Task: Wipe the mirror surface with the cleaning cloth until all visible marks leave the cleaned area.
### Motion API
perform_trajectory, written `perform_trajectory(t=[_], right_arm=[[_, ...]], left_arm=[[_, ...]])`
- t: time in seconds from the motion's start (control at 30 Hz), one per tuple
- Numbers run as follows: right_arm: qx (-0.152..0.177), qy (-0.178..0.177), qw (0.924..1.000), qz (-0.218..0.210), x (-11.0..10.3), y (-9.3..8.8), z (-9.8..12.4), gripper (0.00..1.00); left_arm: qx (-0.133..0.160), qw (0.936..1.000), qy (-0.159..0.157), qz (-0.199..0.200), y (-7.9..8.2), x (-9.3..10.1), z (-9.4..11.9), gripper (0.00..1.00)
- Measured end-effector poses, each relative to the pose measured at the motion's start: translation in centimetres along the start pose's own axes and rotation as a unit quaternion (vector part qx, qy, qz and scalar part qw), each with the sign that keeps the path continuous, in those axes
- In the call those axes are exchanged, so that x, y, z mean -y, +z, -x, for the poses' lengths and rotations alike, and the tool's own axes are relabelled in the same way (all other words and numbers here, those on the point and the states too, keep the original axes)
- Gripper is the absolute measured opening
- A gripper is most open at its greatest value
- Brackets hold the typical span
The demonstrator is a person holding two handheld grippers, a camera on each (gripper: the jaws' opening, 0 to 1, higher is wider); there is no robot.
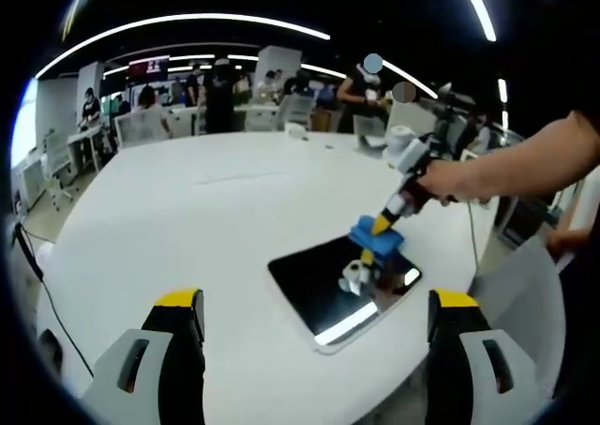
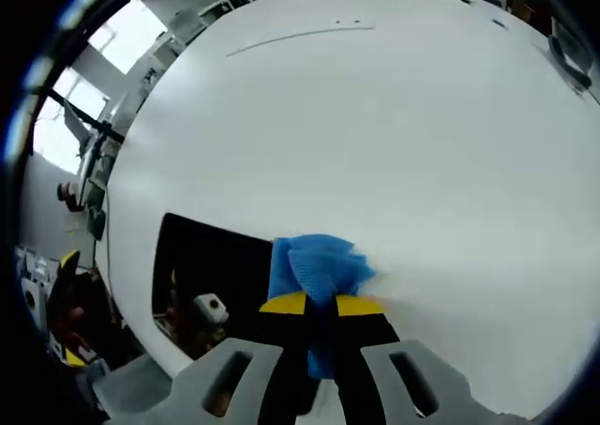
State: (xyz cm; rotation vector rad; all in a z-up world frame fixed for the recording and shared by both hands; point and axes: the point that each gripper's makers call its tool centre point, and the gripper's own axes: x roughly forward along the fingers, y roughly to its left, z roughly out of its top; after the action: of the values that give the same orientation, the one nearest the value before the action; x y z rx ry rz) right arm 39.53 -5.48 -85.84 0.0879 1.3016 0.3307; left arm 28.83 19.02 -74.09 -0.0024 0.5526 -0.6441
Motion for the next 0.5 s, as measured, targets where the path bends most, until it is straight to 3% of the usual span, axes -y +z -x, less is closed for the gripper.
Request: perform_trajectory(t=[0.33, 0.5], right_arm=[[0.004, 0.0, 1.0, -0.002, -0.1, 0.3, 0.1, 0.04], [0.005, 0.0, 1.0, 0.004, 0.2, 1.3, -0.3, 0.04]], left_arm=[[0.002, 1.0, 0.003, 0.003, 0.0, 0.0, 0.1, 1.0], [0.005, 1.0, 0.004, 0.002, 0.4, 0.1, 0.1, 1.0]])
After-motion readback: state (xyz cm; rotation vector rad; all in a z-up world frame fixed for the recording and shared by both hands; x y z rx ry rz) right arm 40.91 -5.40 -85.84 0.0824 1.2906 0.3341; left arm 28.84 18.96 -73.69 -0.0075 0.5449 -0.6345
